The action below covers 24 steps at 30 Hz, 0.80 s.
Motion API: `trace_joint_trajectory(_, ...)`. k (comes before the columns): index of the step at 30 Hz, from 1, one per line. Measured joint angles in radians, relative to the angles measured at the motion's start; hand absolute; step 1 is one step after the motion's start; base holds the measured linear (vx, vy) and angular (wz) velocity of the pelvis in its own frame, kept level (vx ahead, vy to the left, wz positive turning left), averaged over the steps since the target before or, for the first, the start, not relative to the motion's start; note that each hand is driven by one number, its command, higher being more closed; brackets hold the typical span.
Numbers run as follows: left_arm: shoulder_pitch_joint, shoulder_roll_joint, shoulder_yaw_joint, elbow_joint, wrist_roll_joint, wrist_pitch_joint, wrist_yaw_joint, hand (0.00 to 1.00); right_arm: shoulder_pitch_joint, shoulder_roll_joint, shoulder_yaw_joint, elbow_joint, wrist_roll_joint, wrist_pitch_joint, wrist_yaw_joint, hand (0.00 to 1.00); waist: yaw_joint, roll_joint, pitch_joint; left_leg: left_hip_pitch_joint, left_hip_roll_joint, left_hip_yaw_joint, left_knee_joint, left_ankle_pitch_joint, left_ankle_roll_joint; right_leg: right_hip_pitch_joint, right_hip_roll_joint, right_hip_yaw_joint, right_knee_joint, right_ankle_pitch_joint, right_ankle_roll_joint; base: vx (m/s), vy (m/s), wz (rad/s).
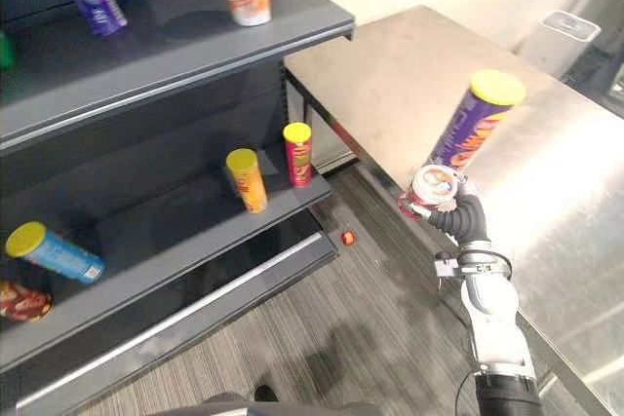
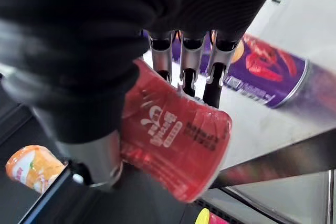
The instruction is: Put the gum and the chips on the shelf.
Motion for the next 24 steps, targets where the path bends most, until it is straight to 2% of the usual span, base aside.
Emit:
trace_joint_trajectory(2,0.001,0.002,-0.017,0.0,-0.004,-0.001,0.002,0.0,-0.001,0.01,-0.008,0.01,0.0,0.0,-0.029,1.0,0.004,0.004,-0.002,0.021,-0.013,-0.017,-0.053,0.014,-0.01,0.01,-0.011,-0.002,0.033,0.0,-0.001,-0.07,0.034,0.54)
trace_joint_trajectory(5,0.004,0.009,-0.035,-0.002,-0.006,0.0,0.0,0.0,0.014,0.018,-0.014,0.025,0.0,-0.002,-0.031,1.0,0.018,0.01,-0.006,0.044,-0.034,-0.047,-0.114,0.019,-0.003,0.006,-0.052,0.02,0.141,-0.01,-0.02,-0.05,0.095,0.56)
trace_joint_trajectory(6,0.006,0.025,-0.049,-0.002,-0.005,0.005,-0.002,0.0,0.043,0.022,-0.021,0.023,0.0,-0.006,-0.03,1.0,0.019,-0.004,-0.003,0.05,-0.054,-0.108,-0.137,0.027,0.014,-0.034,-0.074,0.17,0.234,-0.014,-0.102,-0.03,0.085,1.03)
trace_joint_trajectory(7,0.005,0.027,-0.066,-0.002,-0.005,0.015,-0.003,0.0,0.067,0.034,-0.035,0.023,0.0,-0.008,-0.03,1.0,0.007,0.004,-0.007,0.049,-0.053,-0.163,-0.137,0.03,0.029,-0.084,-0.061,0.319,0.293,-0.032,-0.149,-0.01,0.073,1.29)
trace_joint_trajectory(8,0.0,0.035,-0.072,-0.003,-0.003,0.02,-0.007,0.0,0.081,0.049,-0.041,0.023,0.0,-0.008,-0.032,1.0,-0.004,0.01,-0.01,0.045,-0.049,-0.201,-0.135,0.033,0.035,-0.105,-0.029,0.418,0.298,-0.057,-0.13,0.03,0.003,1.51)
trace_joint_trajectory(9,-0.012,0.047,-0.074,-0.001,-0.001,0.037,-0.014,0.0,0.105,0.066,-0.042,0.019,0.0,-0.006,-0.036,1.0,-0.017,0.003,-0.002,0.041,-0.039,-0.263,-0.132,0.042,0.036,-0.123,0.047,0.586,0.261,-0.104,-0.095,0.01,-0.009,1.56)
trace_joint_trajectory(10,-0.012,0.067,-0.076,0.0,-0.001,0.057,-0.028,0.0,0.11,0.076,-0.035,0.018,0.0,-0.006,-0.036,1.0,-0.019,-0.007,0.004,0.032,-0.04,-0.302,-0.124,0.046,0.036,-0.132,0.093,0.688,0.223,-0.107,-0.081,-0.01,-0.009,1.39)
trace_joint_trajectory(12,-0.012,0.069,-0.077,-0.001,-0.002,0.083,-0.048,0.0,0.11,0.076,-0.032,-0.009,0.0,-0.006,-0.026,1.0,-0.018,-0.024,0.004,0.029,-0.045,-0.354,-0.112,0.047,0.032,-0.135,0.129,0.763,0.149,-0.096,-0.062,-0.01,0.007,0.95)
trace_joint_trajectory(15,-0.009,0.076,-0.075,-0.002,-0.014,0.098,-0.076,0.0,0.103,0.076,-0.012,-0.071,0.002,-0.026,-0.016,1.0,0.004,-0.047,0.002,0.025,-0.05,-0.365,-0.112,0.051,0.026,-0.128,0.145,0.784,0.024,-0.058,-0.008,0.02,-0.031,0.71)
trace_joint_trajectory(17,0.003,0.081,-0.063,-0.001,-0.042,0.101,-0.081,0.0,0.069,0.076,0.011,-0.091,0.006,-0.037,0.02,1.0,0.015,-0.072,-0.004,0.014,-0.065,-0.348,-0.113,0.059,0.014,-0.132,0.145,0.786,-0.059,-0.048,-0.004,0.01,-0.115,0.28)
trace_joint_trajectory(18,0.006,0.076,-0.063,0.001,-0.072,0.1,-0.082,0.0,0.055,0.073,0.018,-0.092,0.014,-0.042,0.034,1.0,0.019,-0.068,-0.005,0.016,-0.059,-0.342,-0.117,0.062,0.009,-0.13,0.15,0.795,-0.073,-0.029,0.021,0.01,-0.109,0.1)
trace_joint_trajectory(20,0.018,0.06,-0.043,0.001,-0.107,0.086,-0.088,0.0,0.035,0.072,0.042,-0.092,0.025,-0.041,0.056,1.0,0.025,-0.052,-0.005,0.029,-0.039,-0.335,-0.151,0.08,-0.016,-0.119,0.18,0.788,-0.12,-0.017,0.016,0.06,-0.114,-0.05)
trace_joint_trajectory(21,0.018,0.054,-0.035,0.001,-0.109,0.082,-0.088,0.0,0.033,0.072,0.052,-0.092,0.037,-0.038,0.066,1.0,0.025,-0.035,-0.01,0.027,-0.028,-0.336,-0.151,0.089,-0.029,-0.106,0.192,0.779,-0.143,-0.008,0.01,0.08,-0.103,-0.06)
trace_joint_trajectory(24,0.02,0.043,-0.025,0.001,-0.093,0.07,-0.086,0.0,0.031,0.071,0.079,-0.092,0.051,-0.024,0.091,1.0,0.025,-0.03,-0.015,0.027,-0.002,-0.34,-0.151,0.093,-0.036,-0.09,0.221,0.765,-0.178,0.003,0.009,0.09,-0.101,0.02)
